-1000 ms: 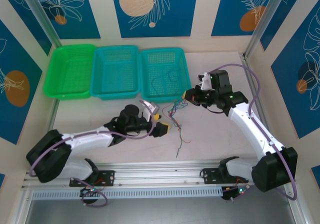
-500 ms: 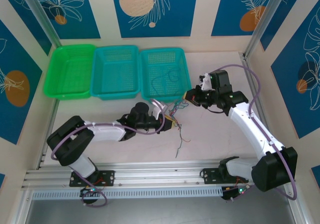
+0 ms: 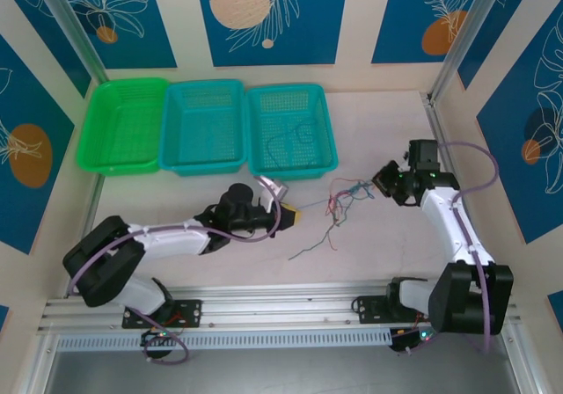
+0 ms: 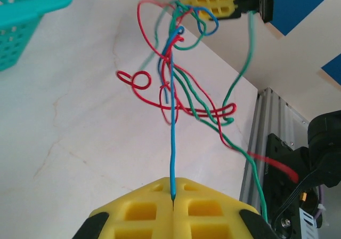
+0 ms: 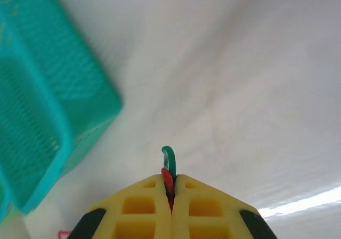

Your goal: Untangle the cables

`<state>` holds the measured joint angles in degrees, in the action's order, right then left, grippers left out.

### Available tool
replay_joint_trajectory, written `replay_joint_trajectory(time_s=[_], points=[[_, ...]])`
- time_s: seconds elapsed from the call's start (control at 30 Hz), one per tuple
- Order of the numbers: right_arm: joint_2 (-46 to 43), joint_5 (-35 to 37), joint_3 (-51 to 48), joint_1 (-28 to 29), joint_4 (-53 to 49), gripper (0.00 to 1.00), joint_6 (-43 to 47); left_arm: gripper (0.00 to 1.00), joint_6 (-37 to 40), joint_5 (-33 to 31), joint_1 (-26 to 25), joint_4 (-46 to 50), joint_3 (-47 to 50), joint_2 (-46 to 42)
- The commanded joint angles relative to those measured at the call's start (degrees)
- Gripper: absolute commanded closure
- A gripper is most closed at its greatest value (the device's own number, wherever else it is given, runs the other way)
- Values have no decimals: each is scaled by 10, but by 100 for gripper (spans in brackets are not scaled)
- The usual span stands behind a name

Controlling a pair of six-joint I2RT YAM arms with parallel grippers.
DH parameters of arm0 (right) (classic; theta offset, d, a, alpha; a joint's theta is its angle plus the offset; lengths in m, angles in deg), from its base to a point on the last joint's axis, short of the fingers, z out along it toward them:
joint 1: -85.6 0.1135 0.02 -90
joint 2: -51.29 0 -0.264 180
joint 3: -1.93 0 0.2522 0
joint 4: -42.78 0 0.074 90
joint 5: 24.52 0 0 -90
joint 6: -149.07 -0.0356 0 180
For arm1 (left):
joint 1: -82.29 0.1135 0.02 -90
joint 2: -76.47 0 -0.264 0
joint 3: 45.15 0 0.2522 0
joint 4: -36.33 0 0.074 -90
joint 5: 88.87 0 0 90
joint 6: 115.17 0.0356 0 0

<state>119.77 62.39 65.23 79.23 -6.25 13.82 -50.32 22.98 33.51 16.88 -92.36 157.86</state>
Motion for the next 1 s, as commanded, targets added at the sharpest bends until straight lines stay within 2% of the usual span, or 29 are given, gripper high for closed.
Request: replay_joint_trajectory(time_s=[0.0, 0.07, 0.1, 0.13, 0.2, 0.27, 0.37, 0.5, 0.57, 0.63, 0.77, 0.9, 0.97], points=[[5, 50, -29, 19, 33, 96, 14, 100, 12, -37, -4, 33, 17, -25], [16, 86, -32, 83, 37, 87, 41, 100, 10, -42, -4, 33, 11, -14], [25, 102, -32, 112, 34, 80, 52, 100, 8, -44, -4, 33, 7, -6], [36, 119, -30, 139, 25, 69, 61, 100, 6, -49, -4, 33, 1, 5], [48, 131, -24, 170, 9, 55, 74, 100, 2, -59, -4, 34, -9, 23], [40, 120, -26, 186, -3, 43, 87, 100, -2, -64, -4, 26, -13, 40], [-4, 70, -52, 210, 16, 31, 117, 100, -7, -65, -4, 18, -13, 48], [-62, 61, -79, 287, 33, 25, 121, 100, -13, -84, -4, 18, -7, 39], [-75, 116, -87, 350, 40, 24, 107, 100, -16, -88, -4, 15, -3, 29], [-68, 213, -94, 409, 42, 24, 65, 100, -20, -88, -4, 12, -3, 20], [11, 342, -79, 470, 38, 24, -6, 100, -23, -88, -4, 14, -3, -9], [129, 398, -38, 504, 37, 23, -54, 100, -25, -90, -4, 24, -1, -66], [183, 434, -9, 502, 1, 15, -105, 100, -18, -92, -4, 38, 0, -106]])
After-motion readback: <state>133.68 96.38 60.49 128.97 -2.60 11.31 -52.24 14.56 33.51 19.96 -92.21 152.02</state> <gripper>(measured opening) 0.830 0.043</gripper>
